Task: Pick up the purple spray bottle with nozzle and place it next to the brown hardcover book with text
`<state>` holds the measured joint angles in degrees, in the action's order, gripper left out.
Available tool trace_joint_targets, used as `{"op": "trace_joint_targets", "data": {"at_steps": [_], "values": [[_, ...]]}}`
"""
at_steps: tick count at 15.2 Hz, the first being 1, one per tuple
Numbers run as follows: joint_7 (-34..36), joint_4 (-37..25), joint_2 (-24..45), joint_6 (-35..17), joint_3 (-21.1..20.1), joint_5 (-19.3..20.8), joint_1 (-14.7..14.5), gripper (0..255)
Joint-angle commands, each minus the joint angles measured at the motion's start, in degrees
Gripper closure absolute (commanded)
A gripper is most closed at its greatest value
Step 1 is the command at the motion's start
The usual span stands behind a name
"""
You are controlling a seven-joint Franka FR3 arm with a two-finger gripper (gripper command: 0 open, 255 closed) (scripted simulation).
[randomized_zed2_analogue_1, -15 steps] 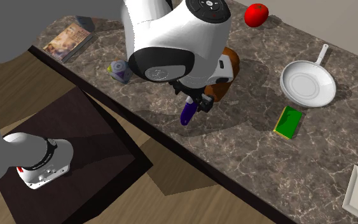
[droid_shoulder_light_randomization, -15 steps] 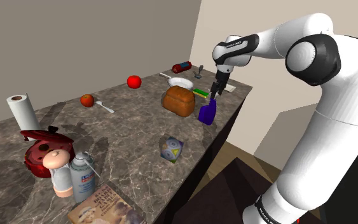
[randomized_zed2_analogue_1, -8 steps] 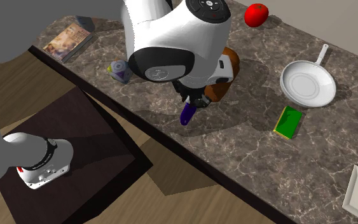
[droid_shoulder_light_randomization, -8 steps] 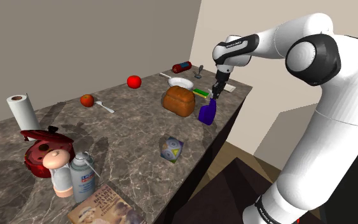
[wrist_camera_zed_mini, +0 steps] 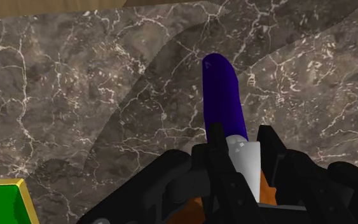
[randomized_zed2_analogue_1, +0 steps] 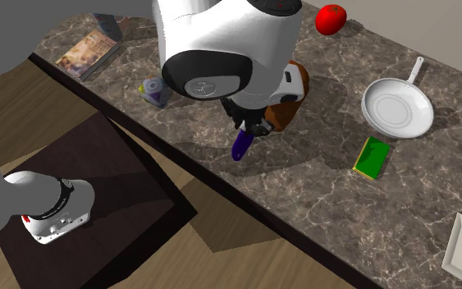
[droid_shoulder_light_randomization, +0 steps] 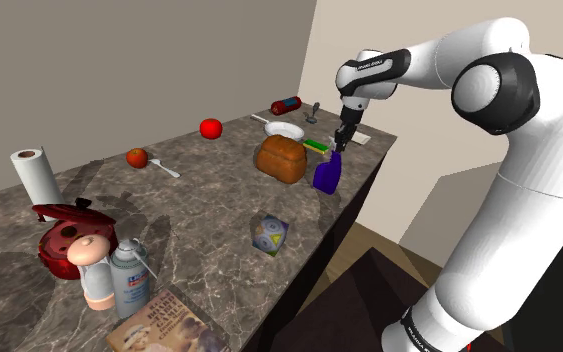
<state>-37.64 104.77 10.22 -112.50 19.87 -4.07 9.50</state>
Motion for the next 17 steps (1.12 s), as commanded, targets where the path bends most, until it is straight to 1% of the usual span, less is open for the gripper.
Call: {"op": "trace_joint_targets", "data": {"at_steps": [1, 14, 17], "values": [[0.1, -1.0, -0.4, 1.4, 0.0, 0.2, 0.0, 255], [0.6, -9.0, -1.8, 10.7, 0.2, 0.8, 0.0, 255], [4.8, -5.3, -4.9, 9.8, -1.4, 1.9, -2.5, 255]]}}
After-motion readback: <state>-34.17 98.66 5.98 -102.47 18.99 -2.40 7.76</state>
